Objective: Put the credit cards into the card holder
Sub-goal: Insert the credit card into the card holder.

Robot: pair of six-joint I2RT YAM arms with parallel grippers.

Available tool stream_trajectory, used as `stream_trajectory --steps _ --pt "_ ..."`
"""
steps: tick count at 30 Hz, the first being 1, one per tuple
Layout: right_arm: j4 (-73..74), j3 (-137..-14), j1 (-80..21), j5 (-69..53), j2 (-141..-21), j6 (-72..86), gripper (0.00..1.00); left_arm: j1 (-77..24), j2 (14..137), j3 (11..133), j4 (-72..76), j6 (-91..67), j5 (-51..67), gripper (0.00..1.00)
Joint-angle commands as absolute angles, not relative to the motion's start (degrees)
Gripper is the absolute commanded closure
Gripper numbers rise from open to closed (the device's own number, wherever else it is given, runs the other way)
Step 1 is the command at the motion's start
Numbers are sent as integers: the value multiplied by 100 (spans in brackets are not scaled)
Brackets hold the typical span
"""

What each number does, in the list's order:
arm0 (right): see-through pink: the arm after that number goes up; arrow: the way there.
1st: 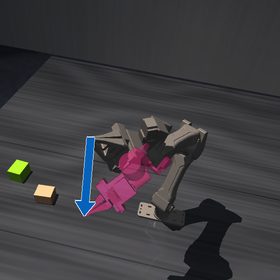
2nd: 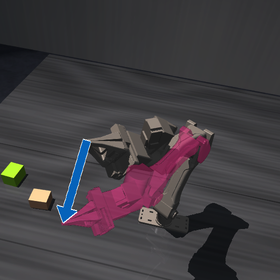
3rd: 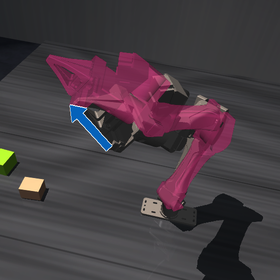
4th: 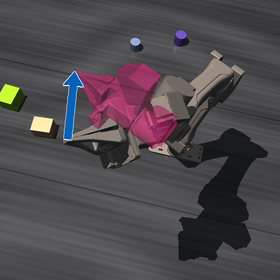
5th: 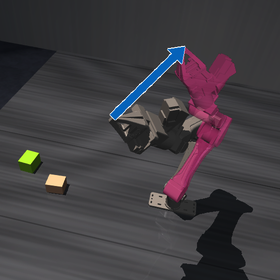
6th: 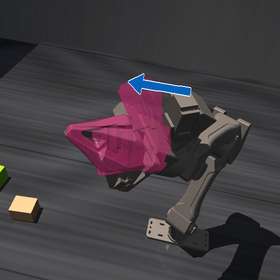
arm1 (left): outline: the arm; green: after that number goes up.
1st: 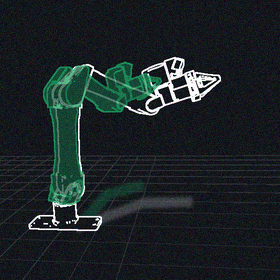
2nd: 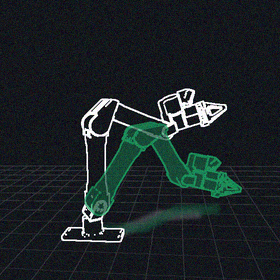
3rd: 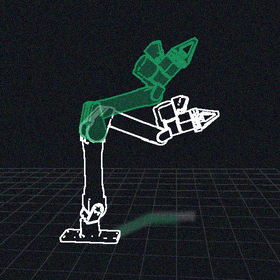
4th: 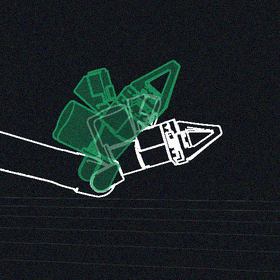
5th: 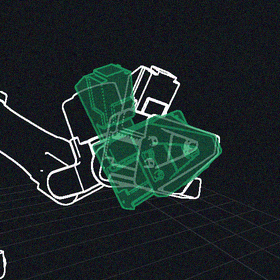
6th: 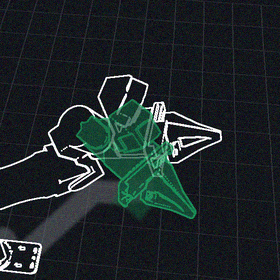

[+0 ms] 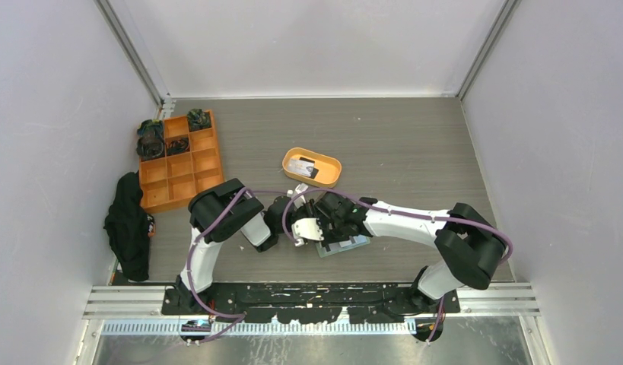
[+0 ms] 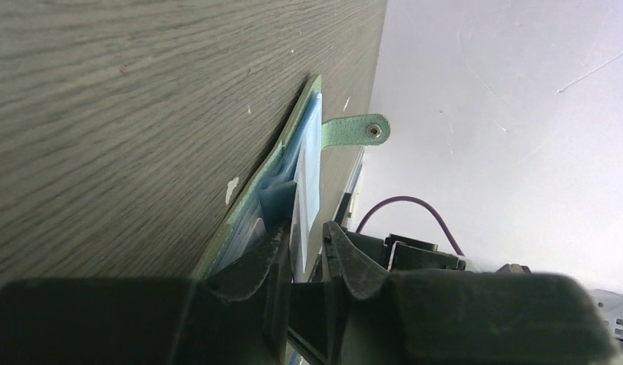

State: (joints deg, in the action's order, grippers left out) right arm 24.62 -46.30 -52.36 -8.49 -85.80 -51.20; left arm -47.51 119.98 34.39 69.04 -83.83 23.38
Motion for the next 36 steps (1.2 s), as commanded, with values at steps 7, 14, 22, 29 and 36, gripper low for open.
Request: stream_trajectory --steps 7,14,22,29,36 --pt "2630 -4548 -5150 -104 -8516 -5603 92 -4733 12257 3333 6688 -8182 2320 77" --pt "2848 -4560 -4893 -203 -8389 -5681 92 -4711 12263 3352 6678 -8179 2355 76" --pt "3077 -4682 -4663 -381 -8202 -5616 91 -4669 12022 3334 6534 -8083 2374 75" --pt "4596 -5044 -3787 -3070 -7193 -5989 75 -4663 10980 3316 5383 -7461 2227 74" --pt "4808 -5259 -2563 -4781 -6475 -5345 60 -4659 9573 3154 4180 -6466 1718 73"
